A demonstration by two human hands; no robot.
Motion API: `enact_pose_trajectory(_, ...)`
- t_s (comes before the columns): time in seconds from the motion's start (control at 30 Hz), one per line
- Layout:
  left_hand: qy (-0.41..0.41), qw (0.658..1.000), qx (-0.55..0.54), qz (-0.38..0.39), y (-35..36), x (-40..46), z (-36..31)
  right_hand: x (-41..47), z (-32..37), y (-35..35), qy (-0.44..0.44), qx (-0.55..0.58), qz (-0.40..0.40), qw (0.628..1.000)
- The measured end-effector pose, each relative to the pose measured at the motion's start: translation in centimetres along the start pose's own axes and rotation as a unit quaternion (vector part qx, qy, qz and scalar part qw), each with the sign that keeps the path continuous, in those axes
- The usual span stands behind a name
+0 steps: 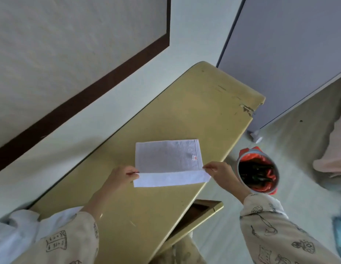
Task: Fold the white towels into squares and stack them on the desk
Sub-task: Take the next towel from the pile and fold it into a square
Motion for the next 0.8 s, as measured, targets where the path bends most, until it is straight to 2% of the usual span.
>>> enact_pose_trajectory(0.23, -0.012, 0.981, -0.167, -0.101, -2.5, 3.3, -0.9, 5.1, 0.6, -2.2, 0.017, 0.223, -0.062, 0.973)
enact_pose_trajectory(0.4, -0.017, 0.962, -0.22, -0.158, -3.2, 6.7, -1.3, 9.5, 0.3, -2.1, 0.029, 0.291, -0.089, 0.952)
enact_pose_trajectory(0.5, -0.024, 0.961, -0.217, -0.172, -3.2, 8.1, -0.8, 11.1, 0.1, -1.8, 0.022, 0.271, -0.104, 0.957)
enact_pose_trajectory(0.63, -0.033, 0.956, -0.234, -0.175, -3.5, 9.4, 0.0, 12.3, 0.2, -1.6, 0.01, 0.187, -0.13, 0.974)
enact_pose_trajectory(0.8, -0.05, 0.955, -0.237, -0.173, -3.8, 10.4, 0.5, 12.9, 0.4, -1.2, 0.007, 0.151, -0.157, 0.976)
Point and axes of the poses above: each hand's wrist, its own x-axis towards the middle knuckle, its own y-axis out of the palm, z = x × y, the point moved 4 cm from there along x, towards the middle knuckle, and after that the axes turned 13 degrees about z, right-handed, at the moved point
